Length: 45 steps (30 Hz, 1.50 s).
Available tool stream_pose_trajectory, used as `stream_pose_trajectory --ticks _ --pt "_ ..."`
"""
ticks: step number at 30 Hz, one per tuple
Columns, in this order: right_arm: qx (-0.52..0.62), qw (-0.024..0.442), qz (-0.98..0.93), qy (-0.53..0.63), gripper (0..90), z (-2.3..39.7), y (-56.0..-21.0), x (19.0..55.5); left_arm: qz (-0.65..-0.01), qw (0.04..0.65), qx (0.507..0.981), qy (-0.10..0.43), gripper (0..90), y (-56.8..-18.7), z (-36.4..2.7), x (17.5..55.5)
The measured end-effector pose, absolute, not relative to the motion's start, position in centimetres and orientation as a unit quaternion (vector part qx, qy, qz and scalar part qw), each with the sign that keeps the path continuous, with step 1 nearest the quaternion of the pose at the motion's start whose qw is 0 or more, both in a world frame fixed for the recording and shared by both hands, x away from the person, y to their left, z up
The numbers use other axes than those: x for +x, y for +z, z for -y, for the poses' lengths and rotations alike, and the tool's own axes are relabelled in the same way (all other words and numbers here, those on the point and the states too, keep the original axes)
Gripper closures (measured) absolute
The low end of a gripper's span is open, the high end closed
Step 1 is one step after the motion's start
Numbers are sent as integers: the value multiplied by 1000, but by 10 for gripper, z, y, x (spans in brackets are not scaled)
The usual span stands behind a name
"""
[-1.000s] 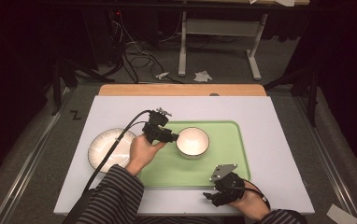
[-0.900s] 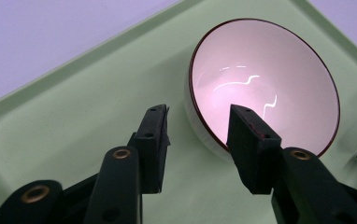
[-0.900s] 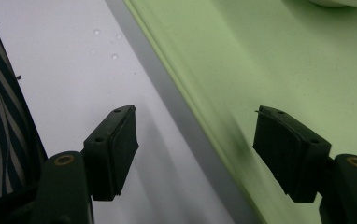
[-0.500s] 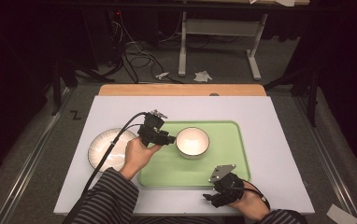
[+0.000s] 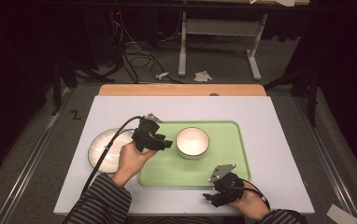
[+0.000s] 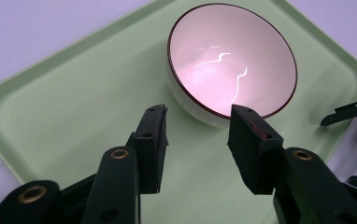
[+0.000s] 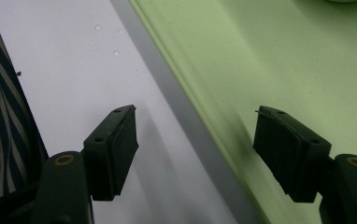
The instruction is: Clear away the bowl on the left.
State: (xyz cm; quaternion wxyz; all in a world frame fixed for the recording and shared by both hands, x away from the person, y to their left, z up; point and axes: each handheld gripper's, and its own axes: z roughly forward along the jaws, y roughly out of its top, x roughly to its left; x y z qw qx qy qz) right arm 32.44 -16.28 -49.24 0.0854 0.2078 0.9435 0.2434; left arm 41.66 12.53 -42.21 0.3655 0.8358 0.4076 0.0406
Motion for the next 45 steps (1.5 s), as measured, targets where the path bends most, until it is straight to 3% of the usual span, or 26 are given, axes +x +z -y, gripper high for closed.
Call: stream_pose_trajectory --ticks 33,40,44,45 --pt "206 83 -944 244 319 162 -493 324 -387 377 841 22 555 -428 -130 377" --pt "206 82 -944 243 319 162 -493 324 -428 409 806 4 552 -441 -119 363" --pt "206 81 -945 242 319 162 -493 324 -416 395 819 4 551 -445 -121 363" --pt "206 83 -944 243 319 162 -494 324 -384 367 847 4 551 -447 -126 364"
